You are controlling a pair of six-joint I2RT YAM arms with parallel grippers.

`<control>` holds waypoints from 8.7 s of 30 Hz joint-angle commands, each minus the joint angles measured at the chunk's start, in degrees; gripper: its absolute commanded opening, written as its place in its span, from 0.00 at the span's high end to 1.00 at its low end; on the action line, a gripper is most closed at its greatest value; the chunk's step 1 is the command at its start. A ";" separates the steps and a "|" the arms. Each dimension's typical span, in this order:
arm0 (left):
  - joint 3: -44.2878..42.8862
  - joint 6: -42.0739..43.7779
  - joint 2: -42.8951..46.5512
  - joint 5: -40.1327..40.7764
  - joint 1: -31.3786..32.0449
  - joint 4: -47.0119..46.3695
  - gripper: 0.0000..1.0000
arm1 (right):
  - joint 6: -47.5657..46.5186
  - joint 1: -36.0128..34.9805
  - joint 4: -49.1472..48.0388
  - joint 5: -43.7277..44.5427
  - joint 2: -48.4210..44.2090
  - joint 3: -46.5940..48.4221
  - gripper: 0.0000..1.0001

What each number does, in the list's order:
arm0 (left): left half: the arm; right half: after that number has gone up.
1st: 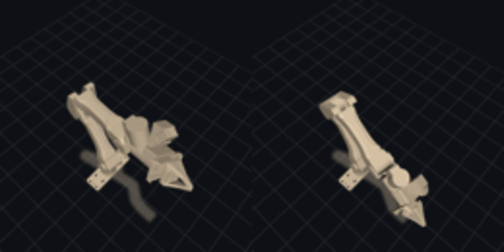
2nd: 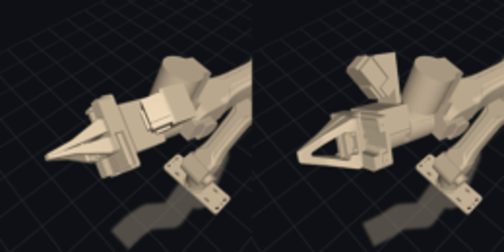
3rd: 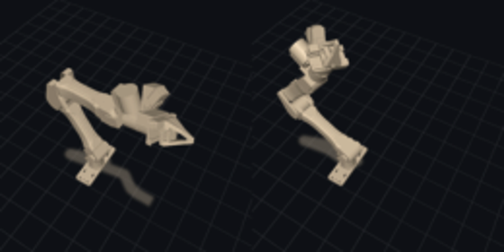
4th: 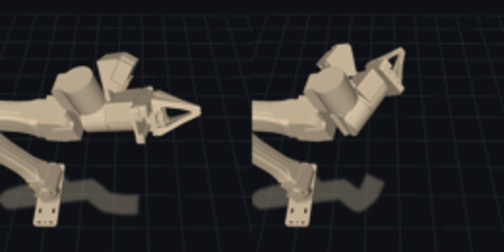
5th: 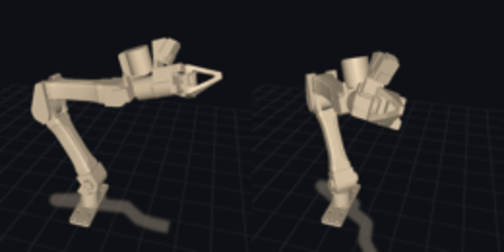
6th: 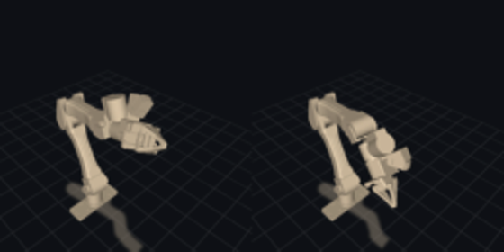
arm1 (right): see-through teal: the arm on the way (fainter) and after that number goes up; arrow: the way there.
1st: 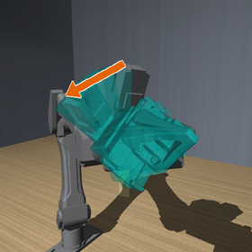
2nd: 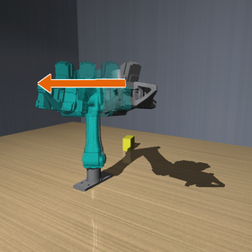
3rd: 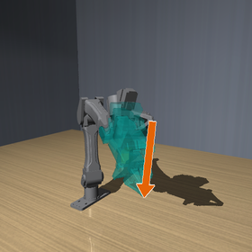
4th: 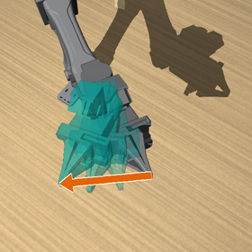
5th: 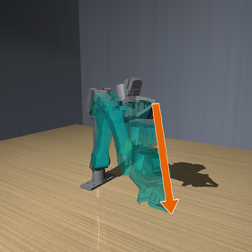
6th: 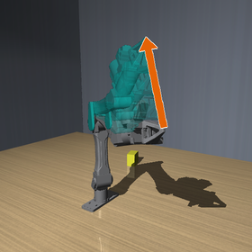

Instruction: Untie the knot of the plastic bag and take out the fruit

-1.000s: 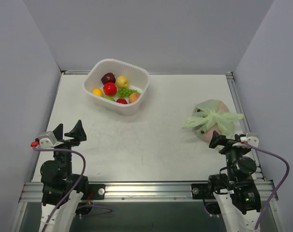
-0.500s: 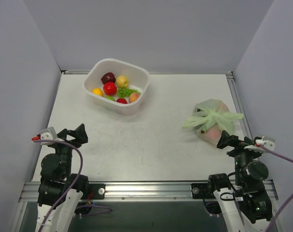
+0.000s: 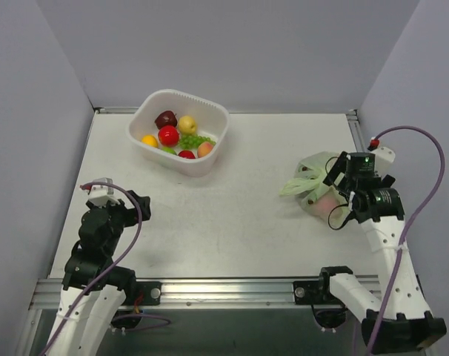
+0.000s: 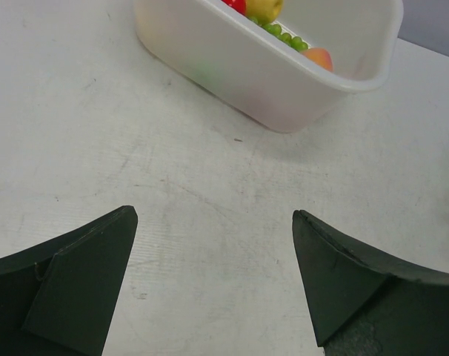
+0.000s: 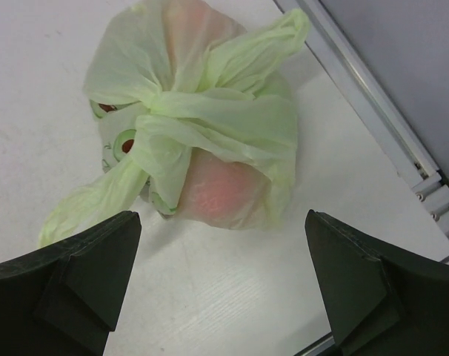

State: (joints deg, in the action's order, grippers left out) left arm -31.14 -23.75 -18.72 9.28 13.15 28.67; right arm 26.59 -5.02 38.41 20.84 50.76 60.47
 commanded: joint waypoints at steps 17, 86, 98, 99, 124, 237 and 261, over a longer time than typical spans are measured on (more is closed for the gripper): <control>-1.39 0.63 5.10 -0.58 5.92 0.07 0.03 | 5.41 9.77 -15.47 -17.32 29.04 -3.51 0.21; -9.65 -18.09 -50.45 11.37 47.58 -21.98 0.44 | 1.27 -40.07 -39.99 -29.28 14.19 -21.88 0.90; -5.34 -17.65 -40.36 20.16 44.26 -15.93 1.00 | 2.15 -30.87 -36.24 -21.03 3.93 -28.65 1.00; -4.99 -17.56 -39.04 20.17 43.03 -14.79 1.00 | 2.85 -29.28 -35.52 -19.28 2.77 -29.26 1.00; -16.76 7.66 -37.70 -0.40 28.60 -7.92 1.00 | -27.70 -50.51 -23.04 -18.33 4.24 -10.92 0.38; -15.18 16.19 -34.98 20.53 31.43 -32.45 1.00 | -6.20 -26.63 -25.59 -4.84 -7.60 -13.71 1.00; -13.34 20.58 -33.93 -11.47 24.03 -31.30 1.00 | -21.48 -26.71 3.59 -33.92 6.70 22.66 0.15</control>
State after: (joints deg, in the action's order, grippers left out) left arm -43.09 -4.99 -54.48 0.16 37.39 -2.57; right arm 8.86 -31.90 38.20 -8.84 50.68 78.83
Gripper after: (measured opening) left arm 0.029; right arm 0.843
